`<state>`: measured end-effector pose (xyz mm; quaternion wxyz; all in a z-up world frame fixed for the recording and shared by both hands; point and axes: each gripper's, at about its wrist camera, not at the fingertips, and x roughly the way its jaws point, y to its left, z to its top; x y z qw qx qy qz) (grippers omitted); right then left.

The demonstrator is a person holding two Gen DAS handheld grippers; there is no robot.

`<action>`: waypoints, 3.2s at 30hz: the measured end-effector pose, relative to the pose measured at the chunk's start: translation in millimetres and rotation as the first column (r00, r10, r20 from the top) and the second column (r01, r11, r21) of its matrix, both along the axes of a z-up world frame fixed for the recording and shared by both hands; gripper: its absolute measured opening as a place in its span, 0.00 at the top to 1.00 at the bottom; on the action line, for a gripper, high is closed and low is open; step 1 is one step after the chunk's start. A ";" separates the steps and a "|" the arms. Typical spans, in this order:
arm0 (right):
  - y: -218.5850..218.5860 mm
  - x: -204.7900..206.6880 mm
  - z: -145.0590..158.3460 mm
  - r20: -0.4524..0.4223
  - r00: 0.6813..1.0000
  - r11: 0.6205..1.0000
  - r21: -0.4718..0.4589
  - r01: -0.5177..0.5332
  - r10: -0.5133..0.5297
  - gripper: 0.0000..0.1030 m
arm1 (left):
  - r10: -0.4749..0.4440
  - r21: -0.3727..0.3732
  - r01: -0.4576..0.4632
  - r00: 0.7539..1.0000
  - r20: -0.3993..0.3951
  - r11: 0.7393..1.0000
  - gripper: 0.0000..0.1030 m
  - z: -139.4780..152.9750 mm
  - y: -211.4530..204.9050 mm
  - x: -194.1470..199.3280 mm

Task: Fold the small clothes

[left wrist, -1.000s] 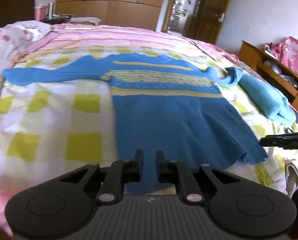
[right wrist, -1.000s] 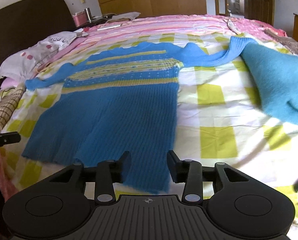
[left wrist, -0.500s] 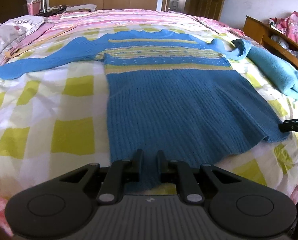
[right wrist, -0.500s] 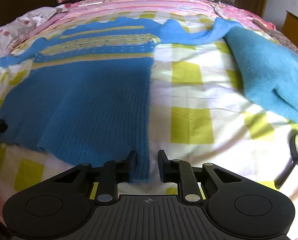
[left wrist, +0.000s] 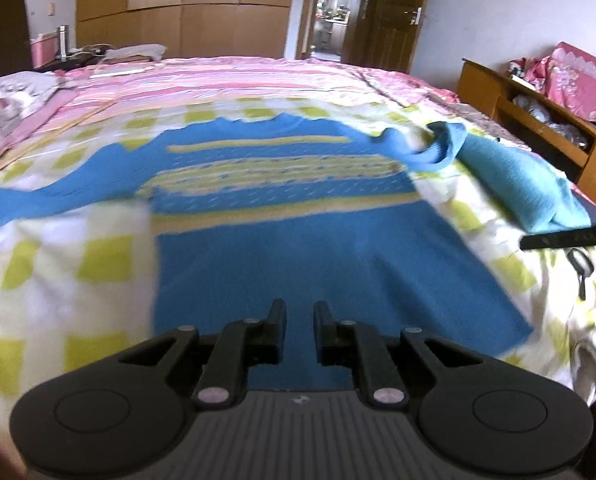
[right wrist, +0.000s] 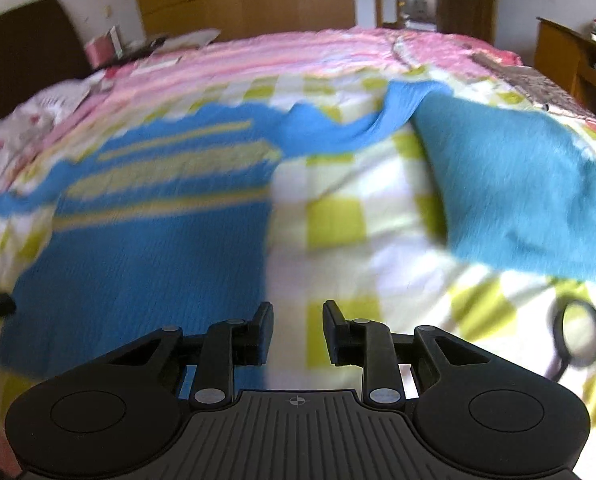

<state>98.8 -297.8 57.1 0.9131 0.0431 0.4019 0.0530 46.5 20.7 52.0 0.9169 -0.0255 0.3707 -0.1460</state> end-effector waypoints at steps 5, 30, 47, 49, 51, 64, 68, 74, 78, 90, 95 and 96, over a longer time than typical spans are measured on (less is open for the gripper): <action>-16.3 53.7 9.1 0.058 0.996 0.998 0.014 0.061 -0.062 0.74 | -0.057 -0.032 0.057 0.998 0.016 0.998 0.80 2.5 -35.6 40.6; -18.0 298.1 -20.8 0.119 0.967 0.855 -0.453 0.253 -0.223 0.72 | -0.033 -0.153 0.034 0.999 0.008 0.988 0.65 -28.5 -81.6 149.7; 126.8 214.5 35.4 0.250 0.958 0.978 0.115 -0.171 0.138 0.95 | 0.045 -0.147 -0.037 0.998 0.053 0.988 0.58 -14.5 1.7 82.5; 160.1 209.4 11.0 0.211 0.953 0.966 0.093 -0.241 0.218 0.92 | 0.048 -0.124 -0.043 0.998 0.039 0.991 0.57 -18.4 12.5 76.1; 190.4 204.9 -17.7 0.127 0.945 0.951 0.039 -0.308 0.301 0.88 | 0.038 -0.114 -0.035 0.999 0.018 0.993 0.57 -22.9 22.4 71.2; 262.6 177.9 -41.9 0.101 0.853 0.828 -0.321 -0.459 0.512 0.62 | 0.040 -0.171 -0.029 0.997 0.061 0.985 0.57 -23.8 62.4 68.0; 274.1 187.2 -52.1 0.071 0.865 0.817 -0.375 -0.438 0.496 0.67 | 0.057 -0.178 -0.044 0.996 0.071 0.983 0.57 -22.6 72.5 70.0; 246.7 205.3 -19.8 0.080 0.925 0.916 -0.195 -0.350 0.371 0.95 | 0.072 -0.206 -0.054 0.994 0.082 0.977 0.57 -21.9 83.7 70.9; 226.3 216.0 11.7 0.165 0.958 0.972 -0.058 -0.227 0.234 0.95 | 0.085 -0.216 -0.063 0.992 0.094 0.974 0.57 -18.5 87.8 71.3; 293.9 193.4 -49.2 0.057 0.877 0.875 -0.127 -0.468 0.477 0.86 | 0.102 -0.218 -0.081 0.991 0.090 0.973 0.57 -19.8 94.2 73.8; 285.3 179.3 -39.5 0.079 0.861 0.863 -0.104 -0.494 0.502 0.79 | 0.106 -0.219 -0.085 0.991 0.086 0.972 0.57 -21.6 96.0 75.1; 280.3 177.9 -34.9 0.089 0.860 0.864 -0.088 -0.495 0.502 0.77 | 0.110 -0.220 -0.089 0.990 0.085 0.971 0.57 -22.0 96.8 75.7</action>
